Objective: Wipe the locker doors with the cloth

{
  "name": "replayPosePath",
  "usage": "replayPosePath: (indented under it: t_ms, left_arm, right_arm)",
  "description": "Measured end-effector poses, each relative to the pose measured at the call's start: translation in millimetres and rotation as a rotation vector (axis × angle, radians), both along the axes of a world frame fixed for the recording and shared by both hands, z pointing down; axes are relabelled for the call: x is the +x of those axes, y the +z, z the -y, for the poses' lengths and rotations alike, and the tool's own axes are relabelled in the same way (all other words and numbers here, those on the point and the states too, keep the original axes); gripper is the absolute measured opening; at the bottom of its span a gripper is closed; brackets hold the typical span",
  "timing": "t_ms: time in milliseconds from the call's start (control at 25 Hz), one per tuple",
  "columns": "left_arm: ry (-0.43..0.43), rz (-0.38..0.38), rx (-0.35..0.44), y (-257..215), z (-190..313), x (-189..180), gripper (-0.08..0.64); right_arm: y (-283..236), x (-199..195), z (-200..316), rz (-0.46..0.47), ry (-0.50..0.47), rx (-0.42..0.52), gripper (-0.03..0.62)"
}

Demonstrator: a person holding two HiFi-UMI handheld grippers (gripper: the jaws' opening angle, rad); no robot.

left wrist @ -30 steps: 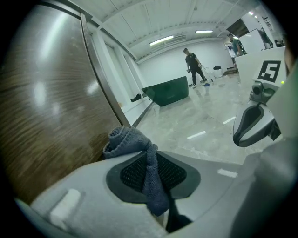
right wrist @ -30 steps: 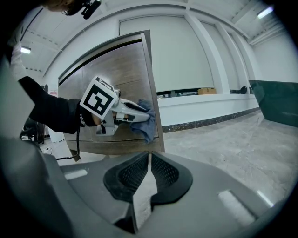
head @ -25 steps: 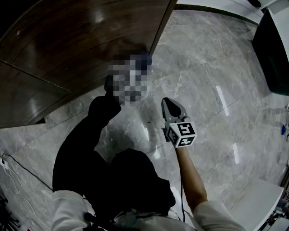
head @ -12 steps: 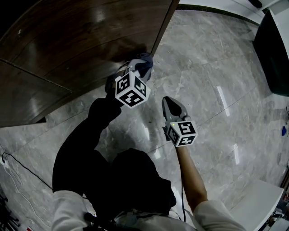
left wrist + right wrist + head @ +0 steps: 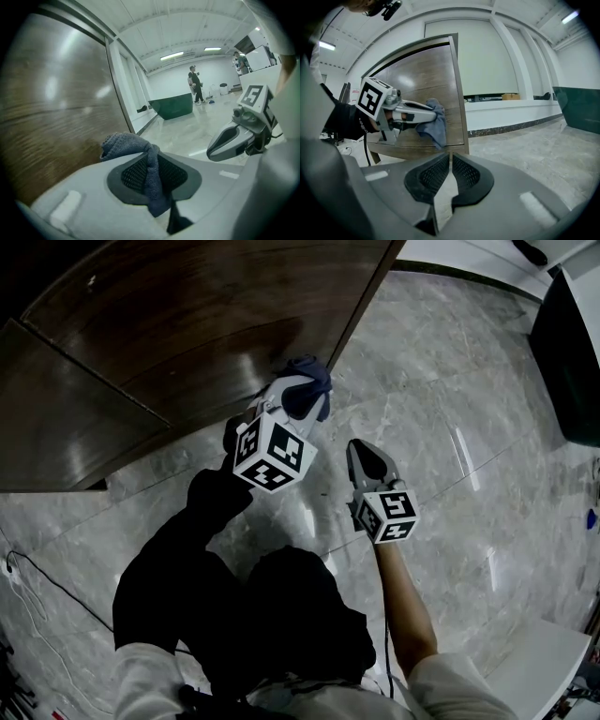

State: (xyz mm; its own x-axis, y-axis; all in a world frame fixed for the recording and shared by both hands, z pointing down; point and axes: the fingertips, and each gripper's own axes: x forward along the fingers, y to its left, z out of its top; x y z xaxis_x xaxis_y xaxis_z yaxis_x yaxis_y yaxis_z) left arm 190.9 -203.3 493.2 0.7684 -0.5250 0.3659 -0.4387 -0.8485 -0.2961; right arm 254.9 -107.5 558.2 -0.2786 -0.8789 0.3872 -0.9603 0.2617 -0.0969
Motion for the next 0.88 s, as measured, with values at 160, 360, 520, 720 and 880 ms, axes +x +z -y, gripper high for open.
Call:
replayPosePath:
  t_ms: [160, 360, 520, 720, 880]
  left_arm:
    - [0.021, -0.075, 0.027, -36, -27, -28, 0.066]
    - [0.000, -0.161, 0.041, -95, -63, -86, 0.066]
    - [-0.070, -0.180, -0.008, -164, -97, -132, 0.065]
    - [-0.180, -0.208, -0.078, -284, -135, -192, 0.066]
    - [-0.308, -0.237, -0.103, -402, -145, -239, 0.066]
  right_arm:
    - [-14, -14, 1, -0.022, -0.012, 0.024, 0.025]
    - [-54, -44, 8, -0.059, -0.049, 0.045, 0.023]
    - [-119, -65, 4, -0.073, -0.094, 0.013, 0.006]
    - [-230, -93, -13, -0.087, -0.157, -0.030, 0.005]
    - [-333, -110, -25, -0.089, -0.202, -0.048, 0.005]
